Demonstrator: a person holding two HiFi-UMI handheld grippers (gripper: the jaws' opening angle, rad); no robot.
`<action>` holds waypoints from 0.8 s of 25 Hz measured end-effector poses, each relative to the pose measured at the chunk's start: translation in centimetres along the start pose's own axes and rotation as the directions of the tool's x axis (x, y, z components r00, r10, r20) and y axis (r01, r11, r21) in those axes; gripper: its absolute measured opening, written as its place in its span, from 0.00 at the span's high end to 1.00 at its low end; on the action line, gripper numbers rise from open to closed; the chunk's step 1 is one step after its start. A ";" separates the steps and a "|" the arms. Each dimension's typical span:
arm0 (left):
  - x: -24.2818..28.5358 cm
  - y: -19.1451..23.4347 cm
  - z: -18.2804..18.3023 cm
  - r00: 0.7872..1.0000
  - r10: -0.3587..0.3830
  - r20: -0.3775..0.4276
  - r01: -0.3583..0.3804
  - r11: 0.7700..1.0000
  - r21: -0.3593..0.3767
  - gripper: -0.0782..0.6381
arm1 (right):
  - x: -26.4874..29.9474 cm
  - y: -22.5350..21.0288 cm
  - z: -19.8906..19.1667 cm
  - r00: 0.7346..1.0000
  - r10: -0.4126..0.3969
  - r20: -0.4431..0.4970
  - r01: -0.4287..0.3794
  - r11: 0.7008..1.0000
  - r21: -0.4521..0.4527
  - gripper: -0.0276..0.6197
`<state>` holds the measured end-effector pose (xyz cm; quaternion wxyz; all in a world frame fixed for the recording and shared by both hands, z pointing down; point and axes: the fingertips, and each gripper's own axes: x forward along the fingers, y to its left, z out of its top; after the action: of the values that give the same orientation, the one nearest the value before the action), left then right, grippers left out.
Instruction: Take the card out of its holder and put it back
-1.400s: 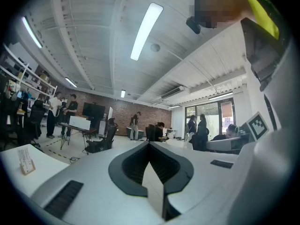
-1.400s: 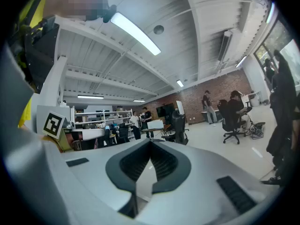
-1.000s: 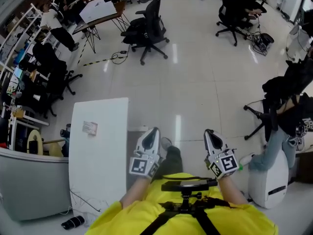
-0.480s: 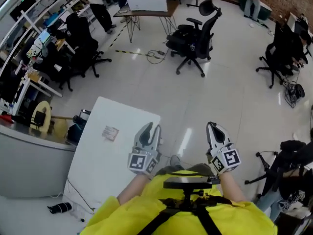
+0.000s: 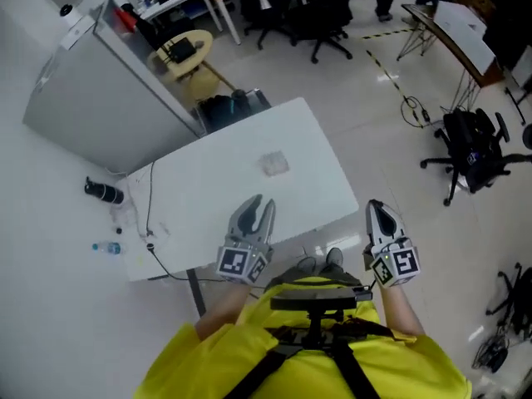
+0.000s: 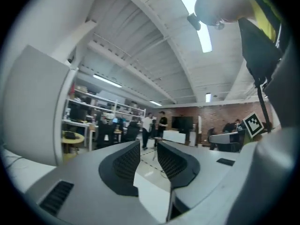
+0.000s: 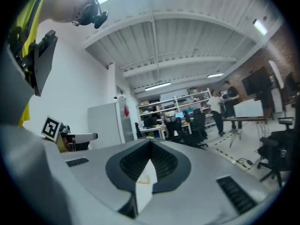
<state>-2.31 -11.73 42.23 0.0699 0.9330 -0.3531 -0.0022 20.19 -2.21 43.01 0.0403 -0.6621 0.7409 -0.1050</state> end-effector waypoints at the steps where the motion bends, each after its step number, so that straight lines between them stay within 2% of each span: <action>1: -0.9 1.3 0.1 0.997 0.075 0.008 -0.074 0.997 -0.001 0.73 | 1.8 0.3 0.0 0.999 0.052 -0.015 -0.053 0.999 -0.007 0.95; 2: -2.0 2.5 0.2 0.989 0.147 0.017 -0.147 0.989 -0.005 0.76 | 3.4 0.7 0.2 0.995 0.101 -0.025 -0.101 0.995 -0.011 0.95; 3: -3.2 3.4 0.1 0.977 0.211 0.023 -0.211 0.977 -0.011 0.86 | 4.8 1.4 0.4 0.989 0.146 -0.030 -0.147 0.989 -0.015 0.95; 5: -5.0 4.3 -0.8 0.954 0.298 0.019 -0.297 0.954 -0.025 0.89 | 6.9 3.0 0.4 0.973 0.228 -0.040 -0.229 0.973 -0.020 0.95; 7: -5.7 4.8 -1.9 0.940 0.342 0.007 -0.341 0.939 -0.037 0.89 | 8.4 4.1 -0.4 0.954 0.291 -0.065 -0.293 0.956 -0.015 0.95; 9: -5.3 5.4 -2.9 0.938 0.347 -0.008 -0.347 0.936 -0.054 0.89 | 9.6 4.8 -1.7 0.939 0.331 -0.096 -0.333 0.943 -0.004 0.95; 11: -4.2 6.4 -3.7 0.950 0.310 -0.035 -0.311 0.949 -0.055 0.88 | 10.4 5.1 -2.9 0.928 0.351 -0.128 -0.352 0.936 0.015 0.95; 12: -3.5 6.9 -4.2 0.961 0.271 -0.058 -0.274 0.961 -0.048 0.78 | 10.9 5.3 -3.6 0.923 0.357 -0.145 -0.357 0.934 0.027 0.95; 13: -2.7 7.6 -4.9 0.970 0.227 -0.082 -0.231 0.972 -0.041 0.64 | 11.4 5.6 -4.4 0.918 0.361 -0.162 -0.359 0.932 0.037 0.95; 14: -2.0 8.5 -5.6 0.978 0.185 -0.100 -0.189 0.981 -0.036 0.60 | 12.0 5.9 -5.1 0.915 0.363 -0.179 -0.361 0.932 0.045 0.95; 16: -0.5 10.9 -7.4 0.984 0.116 -0.132 -0.120 0.993 -0.021 0.66 | 13.4 7.0 -6.2 0.909 0.367 -0.199 -0.365 0.930 0.045 0.95; 20: 3.7 16.1 -12.5 0.975 0.007 -0.221 -0.002 1.000 0.022 0.66 | 16.4 8.6 -8.9 0.897 0.379 -0.229 -0.383 0.923 0.027 0.95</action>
<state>-9.49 -24.48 56.94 0.0988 0.9273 -0.3452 0.1054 8.14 -16.63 51.17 -0.0319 -0.4882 0.8566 -0.1642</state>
